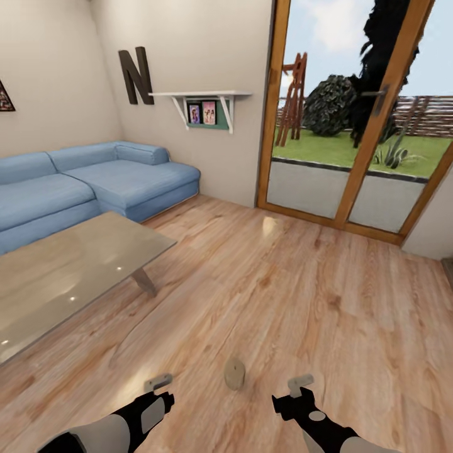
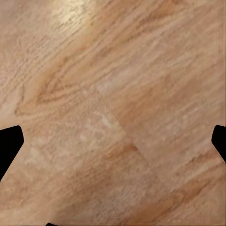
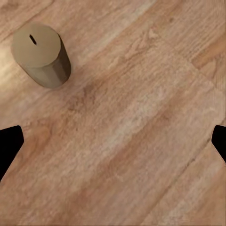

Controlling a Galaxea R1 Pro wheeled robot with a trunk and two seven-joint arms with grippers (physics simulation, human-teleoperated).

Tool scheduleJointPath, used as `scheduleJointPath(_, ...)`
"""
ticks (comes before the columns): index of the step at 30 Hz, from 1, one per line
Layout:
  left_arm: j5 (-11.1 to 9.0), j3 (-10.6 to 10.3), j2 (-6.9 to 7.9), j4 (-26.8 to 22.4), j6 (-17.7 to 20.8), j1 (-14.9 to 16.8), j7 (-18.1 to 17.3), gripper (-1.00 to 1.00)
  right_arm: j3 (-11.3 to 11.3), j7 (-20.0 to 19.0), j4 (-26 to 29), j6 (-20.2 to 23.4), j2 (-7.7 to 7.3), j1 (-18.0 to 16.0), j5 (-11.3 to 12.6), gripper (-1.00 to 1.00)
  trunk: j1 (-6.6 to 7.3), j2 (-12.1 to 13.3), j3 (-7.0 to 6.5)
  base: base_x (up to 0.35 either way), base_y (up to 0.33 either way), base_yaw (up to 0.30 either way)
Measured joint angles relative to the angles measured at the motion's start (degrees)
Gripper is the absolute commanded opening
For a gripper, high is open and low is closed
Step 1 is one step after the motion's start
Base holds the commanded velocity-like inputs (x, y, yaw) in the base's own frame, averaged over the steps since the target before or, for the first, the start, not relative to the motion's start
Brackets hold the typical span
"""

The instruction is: Place each of the two pumpkins and all three candles from the living room inside a cabinet in the living room (use any cabinet), then make sure every cabinet is closed, and position the cauldron so it is next to a table in the living room.

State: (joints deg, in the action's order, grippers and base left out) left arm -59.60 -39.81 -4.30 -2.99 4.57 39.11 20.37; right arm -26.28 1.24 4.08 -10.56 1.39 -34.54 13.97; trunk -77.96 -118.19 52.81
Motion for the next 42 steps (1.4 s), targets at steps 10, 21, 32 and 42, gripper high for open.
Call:
scheduleJointPath(10, 0.0, 0.0, 0.00, 0.0, 0.0, 0.0, 0.0, 1.00, 0.0, -0.3, 0.0, -0.1, 0.03, 0.0, 0.1, 1.00, -2.20, -4.0, 1.80, 0.329, 0.000, 0.001)
scheduleJointPath(21, 0.0, 0.0, 0.00, 0.0, 0.0, 0.0, 0.0, 1.00, 0.0, -0.4, 0.0, -0.2, 0.10, 0.0, 0.1, 1.00, -3.08, -5.6, 2.26, 0.329, 0.000, -0.123)
scheduleJointPath(32, 0.0, 0.0, 0.09, 0.0, 0.0, 0.0, 0.0, 1.00, 0.0, -0.4, 0.0, -0.2, 0.10, 0.0, 0.1, 1.00, -3.08, -5.6, 2.25, 0.242, 0.000, -0.004)
scheduleJointPath(42, 0.3, -0.1, 0.16, -0.8, 4.5, 0.7, 0.2, 1.00, 0.1, 3.1, 11.4, 33.6, 2.02, -3.4, 0.3, 1.00, -3.08, -5.6, 2.24, 0.002, 0.000, 0.000)
